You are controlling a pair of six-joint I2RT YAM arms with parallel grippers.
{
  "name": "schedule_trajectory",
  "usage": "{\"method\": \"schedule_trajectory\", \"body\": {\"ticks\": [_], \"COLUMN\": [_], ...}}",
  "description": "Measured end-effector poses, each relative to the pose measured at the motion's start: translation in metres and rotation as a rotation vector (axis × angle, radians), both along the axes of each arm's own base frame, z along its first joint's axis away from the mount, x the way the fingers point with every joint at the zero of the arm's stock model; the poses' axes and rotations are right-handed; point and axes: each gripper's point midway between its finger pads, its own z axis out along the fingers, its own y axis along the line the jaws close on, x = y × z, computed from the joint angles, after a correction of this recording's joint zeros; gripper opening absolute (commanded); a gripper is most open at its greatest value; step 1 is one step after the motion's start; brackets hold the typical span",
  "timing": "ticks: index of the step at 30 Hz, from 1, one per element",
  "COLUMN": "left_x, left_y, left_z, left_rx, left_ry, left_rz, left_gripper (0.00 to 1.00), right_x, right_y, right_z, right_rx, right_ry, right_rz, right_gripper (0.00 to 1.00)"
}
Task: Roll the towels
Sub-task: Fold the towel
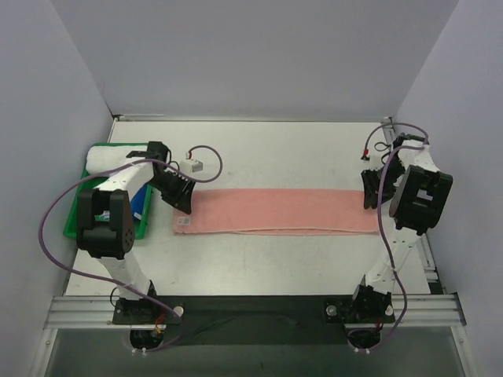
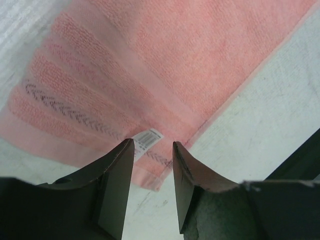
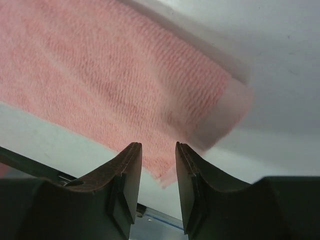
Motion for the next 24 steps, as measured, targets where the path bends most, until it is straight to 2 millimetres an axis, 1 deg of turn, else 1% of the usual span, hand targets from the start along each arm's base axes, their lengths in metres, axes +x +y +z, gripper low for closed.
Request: {"method": "schedule_trajectory", "body": {"ticks": [1,4,6,8,9,13,15,17,19,22,24], "left_x": [0.002,0.009,0.015,0.016,0.016,0.017,0.018,0.018,0.022,0.040,0.052], "left_y": [-0.003,-0.004,-0.001,0.001,0.001,0.002,0.001,-0.003,-0.008,-0.015,-0.016], "left_z": [-0.004,-0.020,-0.032,-0.042,-0.044,-0.043,-0.041,-0.035,-0.025,-0.009,-0.003], "left_rx": [0.002,0.023,0.045,0.064,0.066,0.074,0.070,0.042,0.015,-0.015,-0.023], "left_ry": [0.009,0.046,0.068,0.093,0.104,0.109,0.106,0.101,0.080,0.025,-0.011], "left_rz": [0.007,0.053,0.087,0.116,0.132,0.158,0.163,0.165,0.169,0.181,0.193], "left_gripper": [0.47,0.46,0.45,0.45,0.45,0.45,0.46,0.46,0.45,0.43,0.41], "right_x": [0.000,0.004,0.017,0.029,0.038,0.067,0.076,0.078,0.079,0.078,0.075], "right_y": [0.003,0.003,-0.003,-0.010,-0.013,-0.027,-0.031,-0.031,-0.029,-0.023,-0.019], "right_z": [-0.008,-0.025,-0.033,-0.033,-0.032,-0.026,-0.024,-0.024,-0.024,-0.022,-0.015], "right_rx": [0.003,-0.024,-0.073,-0.121,-0.144,-0.233,-0.255,-0.256,-0.246,-0.214,-0.196], "right_ry": [0.029,0.089,0.102,0.097,0.080,0.007,-0.020,-0.029,-0.031,-0.040,-0.051], "right_rz": [-0.024,-0.083,-0.123,-0.157,-0.172,-0.195,-0.200,-0.200,-0.201,-0.202,-0.203], "right_gripper": [0.34,0.34,0.34,0.35,0.35,0.35,0.35,0.35,0.34,0.34,0.34]}}
